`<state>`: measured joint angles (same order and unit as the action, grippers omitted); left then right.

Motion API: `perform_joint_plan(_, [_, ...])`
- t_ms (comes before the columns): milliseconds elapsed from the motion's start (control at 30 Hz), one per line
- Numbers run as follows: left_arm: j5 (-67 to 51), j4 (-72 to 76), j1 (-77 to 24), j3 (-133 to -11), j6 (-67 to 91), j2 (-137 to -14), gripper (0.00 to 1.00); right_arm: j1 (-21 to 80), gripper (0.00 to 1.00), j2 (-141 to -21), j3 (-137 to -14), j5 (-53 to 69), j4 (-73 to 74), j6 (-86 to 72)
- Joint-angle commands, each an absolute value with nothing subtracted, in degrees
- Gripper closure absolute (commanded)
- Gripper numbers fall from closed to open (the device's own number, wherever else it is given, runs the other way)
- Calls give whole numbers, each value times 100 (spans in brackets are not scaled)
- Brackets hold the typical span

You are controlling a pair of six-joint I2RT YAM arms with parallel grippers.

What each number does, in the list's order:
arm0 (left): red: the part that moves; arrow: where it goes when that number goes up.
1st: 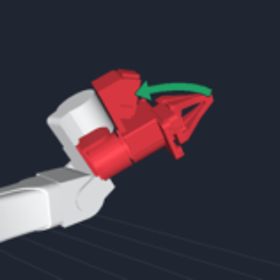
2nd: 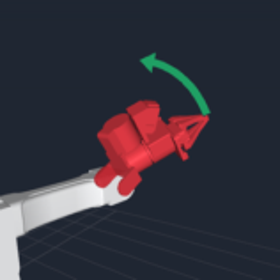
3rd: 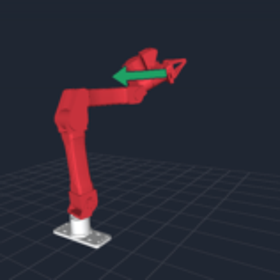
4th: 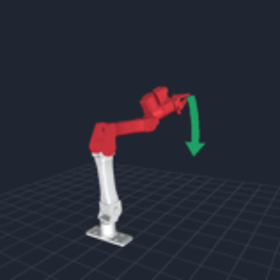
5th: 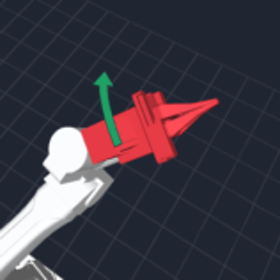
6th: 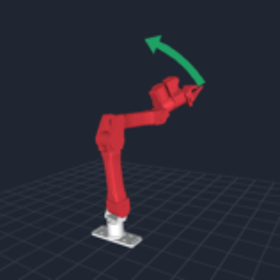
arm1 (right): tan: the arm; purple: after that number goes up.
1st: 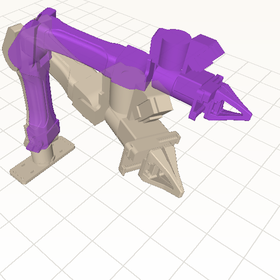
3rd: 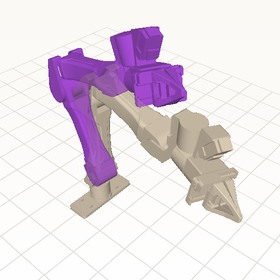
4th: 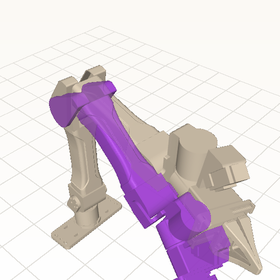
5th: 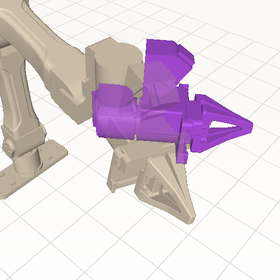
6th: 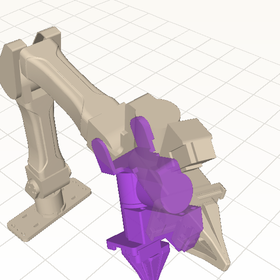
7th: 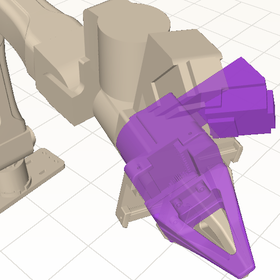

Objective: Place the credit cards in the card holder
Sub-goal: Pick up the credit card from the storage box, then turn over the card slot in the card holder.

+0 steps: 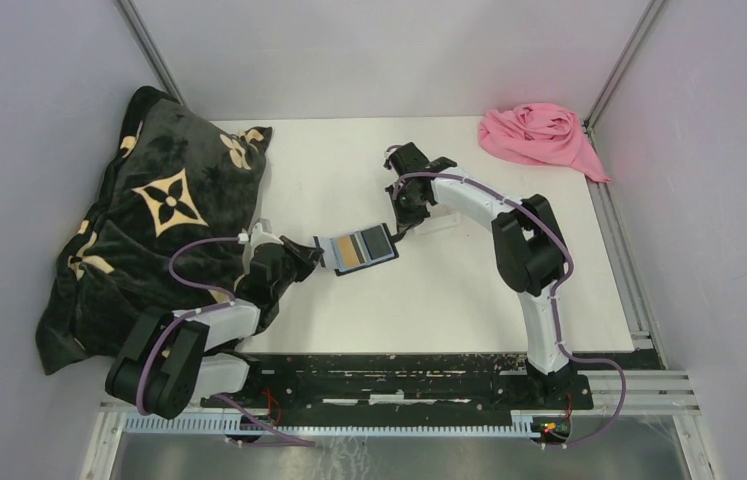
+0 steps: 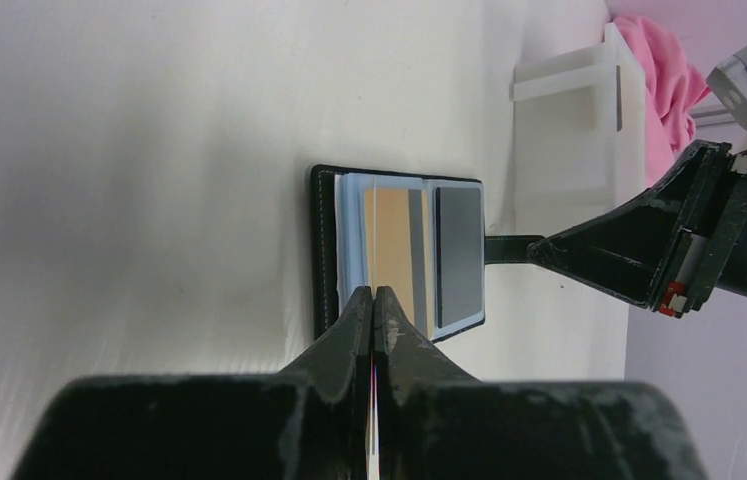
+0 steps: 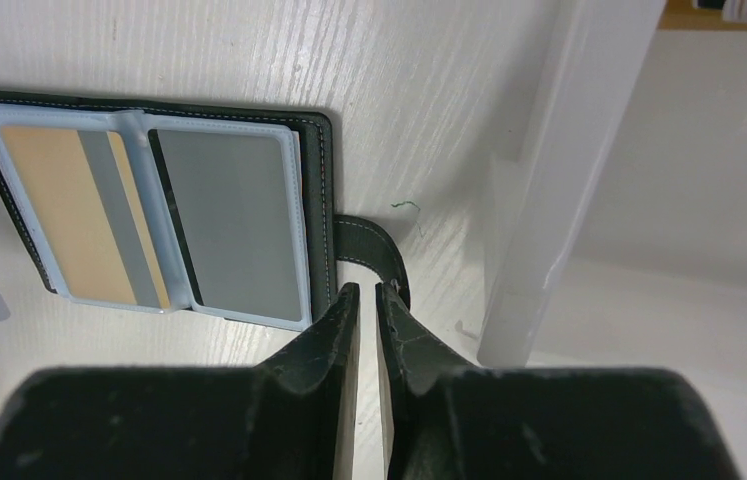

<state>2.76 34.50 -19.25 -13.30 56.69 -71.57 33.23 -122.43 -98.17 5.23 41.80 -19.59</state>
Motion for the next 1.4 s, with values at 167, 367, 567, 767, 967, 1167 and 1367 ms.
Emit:
perform_joint_plan(167, [257, 3945, -1996, -1631, 5862, -7414, 97, 3318, 85, -12375, -10094, 457, 4193, -1863])
perform_joint_plan(367, [265, 4016, -2052, -1651, 5867, -7550, 97, 3320, 85, -12402, -10072, 474, 4188, -1846])
perform_joint_plan(567, [345, 4025, -2105, -1687, 5850, -7635, 97, 3319, 86, -12441, -10064, 466, 4194, -1798])
perform_joint_plan(767, [472, 4001, -2149, -1672, 5839, -7623, 97, 3310, 86, -12486, -10063, 484, 4187, -1772])
perform_joint_plan(967, [707, 3824, -2171, -1657, 5836, -7543, 97, 3314, 86, -12515, -10072, 500, 4184, -1745])
perform_joint_plan(1167, [825, 3745, -2196, -1646, 5845, -7541, 97, 3308, 86, -12559, -10082, 519, 4184, -1732])
perform_joint_plan(1367, [810, 3781, -2222, -1702, 5845, -7658, 97, 3311, 87, -12579, -10081, 544, 4187, -1731])
